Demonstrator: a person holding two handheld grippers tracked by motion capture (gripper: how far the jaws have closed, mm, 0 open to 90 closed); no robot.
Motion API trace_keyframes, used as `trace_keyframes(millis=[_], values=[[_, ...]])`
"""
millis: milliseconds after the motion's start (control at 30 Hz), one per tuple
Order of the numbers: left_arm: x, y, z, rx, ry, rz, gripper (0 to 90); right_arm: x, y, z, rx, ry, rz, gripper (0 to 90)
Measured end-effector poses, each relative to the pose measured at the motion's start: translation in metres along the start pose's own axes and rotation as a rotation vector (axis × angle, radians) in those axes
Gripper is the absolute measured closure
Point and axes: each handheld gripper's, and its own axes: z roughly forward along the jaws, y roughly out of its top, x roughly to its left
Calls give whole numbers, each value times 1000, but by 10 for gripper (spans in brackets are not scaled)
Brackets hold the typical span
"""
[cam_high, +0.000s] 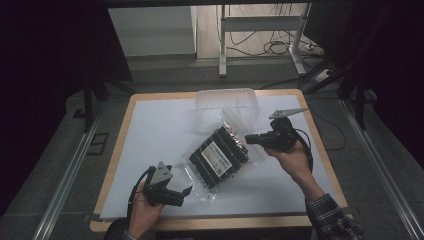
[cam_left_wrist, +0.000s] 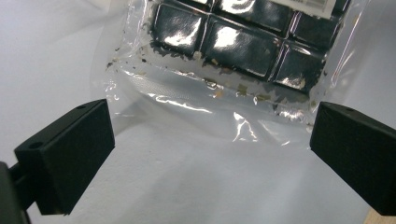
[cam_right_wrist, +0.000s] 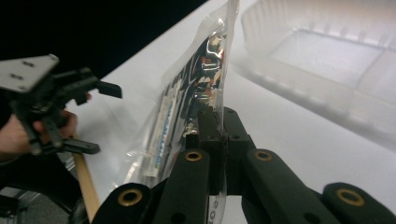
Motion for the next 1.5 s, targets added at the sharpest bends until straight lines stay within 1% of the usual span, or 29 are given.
trace_keyframes(millis=[300,333,500,600,700,767,800,967,1067,1167,1200,1267,1300,1333,1400,1433,1500], values=[[1,0,-1,-10,10,-1,0,16,27,-15,-28,57,-45,891],[1,0,-1,-10,10,-1,0,16,27,-15,-28,57,-45,891],[2,0,-1,-13,10,-5,0,23,39,-21,-42,67,-68,891],[1,0,0,-11,9,-3,0,25,44,-24,-41,51,-85,891],[1,0,0,-10,9,-2,0,24,48,-26,-45,39,-91,891],[1,0,0,-10,9,-3,0,23,51,-29,-46,25,-98,891],[1,0,0,-11,8,-4,0,22,54,-31,-47,10,-102,891],[1,0,1,-9,6,-4,0,19,63,-37,-56,-13,-111,891],[1,0,1,-9,3,-2,0,16,69,-40,-62,-18,-115,891],[1,0,2,-7,-2,3,0,10,77,-43,-66,-22,-106,891],[1,0,2,-7,-2,3,0,10,77,-43,-66,-22,-106,891],[2,-1,3,-1,-14,-4,0,6,84,-44,-74,-20,-101,891],[2,-1,3,-1,-14,-4,0,6,84,-44,-74,-20,-101,891],[2,-1,3,-8,-17,-1,0,5,89,-45,-73,-22,-104,891],[2,-1,3,-13,-17,2,0,4,92,-45,-73,-25,-105,891],[1,0,3,-16,-16,6,0,1,97,-45,-70,-27,-101,891],[1,0,3,-18,-17,6,0,0,100,-45,-71,-31,-102,891]])
